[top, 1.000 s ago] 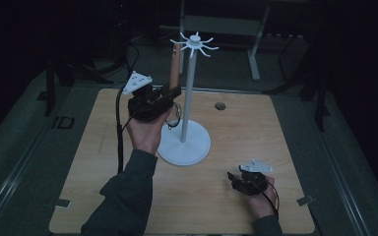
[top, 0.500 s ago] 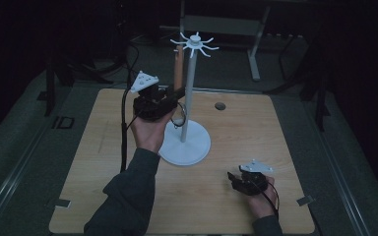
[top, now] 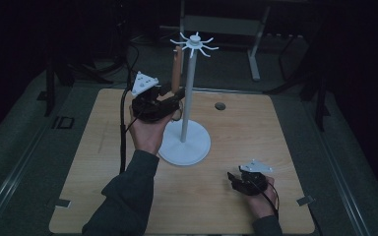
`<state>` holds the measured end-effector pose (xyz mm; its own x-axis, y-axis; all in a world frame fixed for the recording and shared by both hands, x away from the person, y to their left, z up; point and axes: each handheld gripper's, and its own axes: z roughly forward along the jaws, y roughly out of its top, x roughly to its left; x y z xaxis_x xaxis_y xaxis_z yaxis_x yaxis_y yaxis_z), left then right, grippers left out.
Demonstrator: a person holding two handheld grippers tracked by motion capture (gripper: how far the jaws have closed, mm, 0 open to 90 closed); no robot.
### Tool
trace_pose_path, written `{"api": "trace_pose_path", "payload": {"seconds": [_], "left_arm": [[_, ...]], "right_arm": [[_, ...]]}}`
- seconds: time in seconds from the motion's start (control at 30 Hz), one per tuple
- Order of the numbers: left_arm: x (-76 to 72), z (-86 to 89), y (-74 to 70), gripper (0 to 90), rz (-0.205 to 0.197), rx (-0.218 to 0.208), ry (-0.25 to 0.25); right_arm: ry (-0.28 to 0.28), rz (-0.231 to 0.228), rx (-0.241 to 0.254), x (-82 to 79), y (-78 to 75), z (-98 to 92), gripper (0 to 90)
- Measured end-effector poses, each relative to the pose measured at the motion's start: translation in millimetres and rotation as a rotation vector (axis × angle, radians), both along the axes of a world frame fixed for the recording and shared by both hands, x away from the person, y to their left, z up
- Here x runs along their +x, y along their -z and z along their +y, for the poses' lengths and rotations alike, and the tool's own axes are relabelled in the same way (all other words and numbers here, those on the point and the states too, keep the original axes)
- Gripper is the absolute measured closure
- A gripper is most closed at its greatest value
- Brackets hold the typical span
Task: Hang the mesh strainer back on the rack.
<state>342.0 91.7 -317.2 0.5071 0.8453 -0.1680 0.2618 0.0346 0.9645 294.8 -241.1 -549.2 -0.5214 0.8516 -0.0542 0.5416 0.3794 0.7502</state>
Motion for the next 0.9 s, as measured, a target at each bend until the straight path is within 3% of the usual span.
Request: {"api": "trace_pose_path", "payload": {"seconds": [0.43, 0.9], "left_arm": [[-3.4, 0.2, -0.7, 44.3, -0.014, 0.024, -0.013], [-13.0, -1.9, 3.7, 43.6, -0.022, 0.084, -0.01]], "right_arm": [[-0.001, 0.003, -0.001, 0.1, 0.5, 0.0, 45.9], [0.022, 0.001, -0.003, 1.3, 0.1, -5.6, 45.5]]}}
